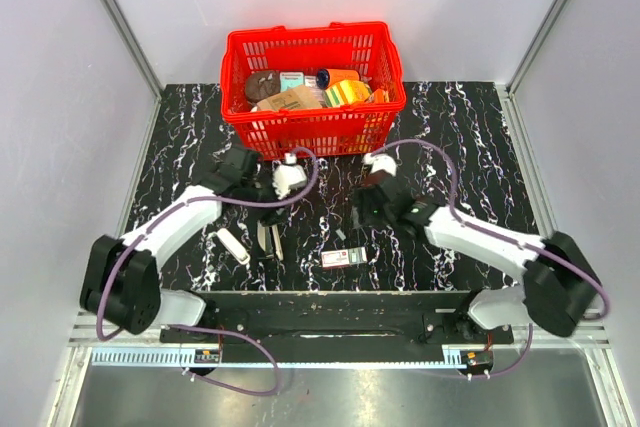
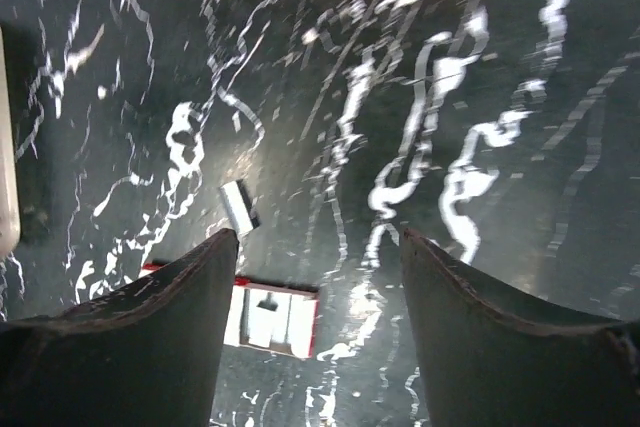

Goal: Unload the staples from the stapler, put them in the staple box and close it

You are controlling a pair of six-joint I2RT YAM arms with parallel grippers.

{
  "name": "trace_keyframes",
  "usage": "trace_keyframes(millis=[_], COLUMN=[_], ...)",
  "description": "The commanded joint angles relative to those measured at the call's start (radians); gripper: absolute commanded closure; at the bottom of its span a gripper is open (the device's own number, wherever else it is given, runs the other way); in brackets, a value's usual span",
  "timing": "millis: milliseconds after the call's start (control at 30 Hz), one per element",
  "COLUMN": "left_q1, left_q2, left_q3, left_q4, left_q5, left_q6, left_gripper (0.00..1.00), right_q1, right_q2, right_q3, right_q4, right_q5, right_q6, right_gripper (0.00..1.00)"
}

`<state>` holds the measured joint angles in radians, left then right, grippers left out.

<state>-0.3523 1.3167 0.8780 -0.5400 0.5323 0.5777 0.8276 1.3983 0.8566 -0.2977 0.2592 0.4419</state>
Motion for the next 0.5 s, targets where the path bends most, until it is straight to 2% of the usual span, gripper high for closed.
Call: trace_keyframes(millis=[0, 267, 333, 467], left_q1=[-0.121, -0.261, -0.275, -0.318], left_q2=[0.113, 0.415, 0.444, 0.484], left_q3=[0.074, 0.306, 0.32, 0.34], left_q4=[0.069, -0.092, -0.094, -0.12], left_q5=[0.05, 0.104, 0.144, 0.138], left_q6=[0.181, 0.479, 0.539, 0.625], left_gripper=[0.48, 0.45, 0.44, 0.44], right_q1=[-0.09, -0.165, -0.171, -0.183], right_q2=[-0.226, -0.344, -0.357, -0.377], right_q3=[-0.025, -0.042, -0.047, -0.047], right_q4=[0.031, -0.031, -0.032, -0.04], right_q5=[0.066, -0.001, -0.008, -0.028], right_q6=[0.034, 0.07, 0.069, 0.061], right_gripper=[0.26, 0.26, 0.27, 0.28])
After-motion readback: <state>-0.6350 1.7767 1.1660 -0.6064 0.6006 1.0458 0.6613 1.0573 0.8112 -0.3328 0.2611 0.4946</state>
